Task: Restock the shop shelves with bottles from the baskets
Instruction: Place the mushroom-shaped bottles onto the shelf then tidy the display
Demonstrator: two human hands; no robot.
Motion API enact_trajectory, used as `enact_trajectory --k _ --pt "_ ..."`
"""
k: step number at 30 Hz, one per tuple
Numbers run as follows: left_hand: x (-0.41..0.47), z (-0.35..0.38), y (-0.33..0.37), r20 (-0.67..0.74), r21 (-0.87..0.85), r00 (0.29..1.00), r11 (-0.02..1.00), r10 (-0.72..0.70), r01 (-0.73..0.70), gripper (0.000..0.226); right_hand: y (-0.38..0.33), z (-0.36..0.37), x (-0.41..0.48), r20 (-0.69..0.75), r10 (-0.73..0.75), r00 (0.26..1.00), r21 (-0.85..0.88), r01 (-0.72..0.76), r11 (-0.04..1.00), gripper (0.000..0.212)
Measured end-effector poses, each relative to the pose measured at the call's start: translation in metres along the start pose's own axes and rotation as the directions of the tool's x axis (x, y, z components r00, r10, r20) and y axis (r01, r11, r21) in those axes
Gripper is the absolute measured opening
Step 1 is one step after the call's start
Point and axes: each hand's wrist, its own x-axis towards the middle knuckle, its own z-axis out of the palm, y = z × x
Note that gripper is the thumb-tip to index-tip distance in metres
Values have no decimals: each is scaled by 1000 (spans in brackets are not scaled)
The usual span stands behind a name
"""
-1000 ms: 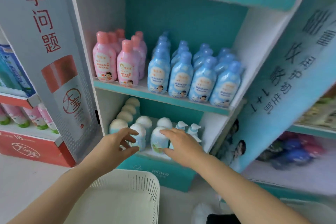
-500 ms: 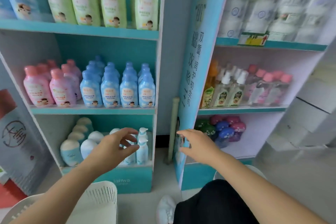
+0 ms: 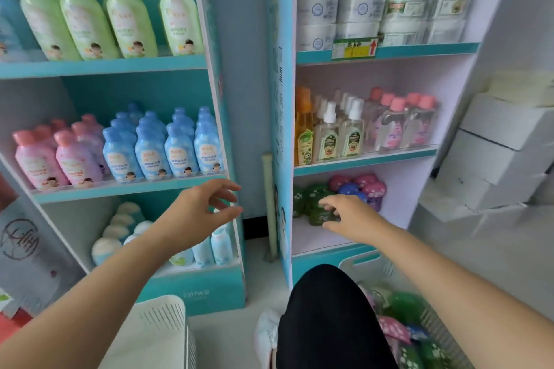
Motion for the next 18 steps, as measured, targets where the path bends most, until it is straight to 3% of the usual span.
enact_trajectory --k 9,18 --pt "14 32 43 55 -95 993 991 101 -96 27 24 -29 -42 -57 107 993 -13 -108 994 55" --pt "54 116 62 230 -211 957 969 178 -129 29 78 -19 -91 -20 355 935 -8 -355 935 56"
